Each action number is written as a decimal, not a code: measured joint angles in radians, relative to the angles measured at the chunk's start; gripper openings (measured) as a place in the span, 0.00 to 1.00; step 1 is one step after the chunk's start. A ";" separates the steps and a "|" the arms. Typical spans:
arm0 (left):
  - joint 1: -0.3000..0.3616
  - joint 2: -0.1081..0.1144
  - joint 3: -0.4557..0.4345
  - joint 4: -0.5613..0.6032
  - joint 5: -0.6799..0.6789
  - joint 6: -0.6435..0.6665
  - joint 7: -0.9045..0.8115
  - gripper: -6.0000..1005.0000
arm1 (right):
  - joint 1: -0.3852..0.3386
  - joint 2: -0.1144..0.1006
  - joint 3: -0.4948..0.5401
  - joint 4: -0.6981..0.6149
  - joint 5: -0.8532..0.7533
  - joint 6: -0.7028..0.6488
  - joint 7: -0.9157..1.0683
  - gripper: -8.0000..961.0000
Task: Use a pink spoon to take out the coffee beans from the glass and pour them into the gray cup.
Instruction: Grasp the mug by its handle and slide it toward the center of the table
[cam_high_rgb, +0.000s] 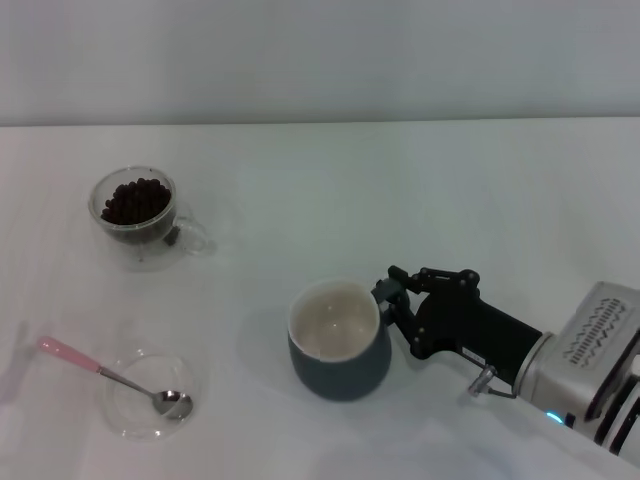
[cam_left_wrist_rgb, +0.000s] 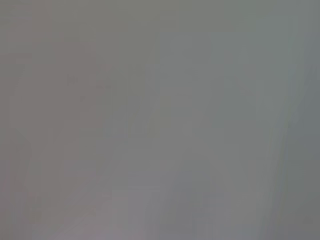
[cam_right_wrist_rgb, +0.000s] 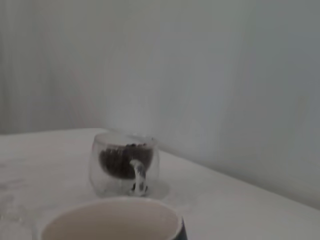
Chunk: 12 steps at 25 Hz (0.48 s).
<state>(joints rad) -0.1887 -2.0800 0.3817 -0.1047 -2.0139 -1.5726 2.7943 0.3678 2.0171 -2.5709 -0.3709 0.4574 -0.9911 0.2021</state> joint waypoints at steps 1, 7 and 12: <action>-0.004 0.000 0.001 0.000 0.000 0.000 0.000 0.87 | 0.000 0.000 0.000 -0.002 -0.001 0.008 -0.007 0.19; -0.010 0.001 0.002 0.004 0.001 0.001 0.000 0.87 | 0.000 0.000 0.009 -0.004 0.003 0.018 0.001 0.26; -0.010 0.001 0.002 0.008 0.001 0.002 -0.001 0.87 | 0.001 -0.001 0.012 0.001 0.007 0.023 0.081 0.43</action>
<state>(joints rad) -0.1988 -2.0794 0.3832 -0.0966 -2.0124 -1.5709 2.7936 0.3683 2.0158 -2.5593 -0.3694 0.4643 -0.9682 0.2834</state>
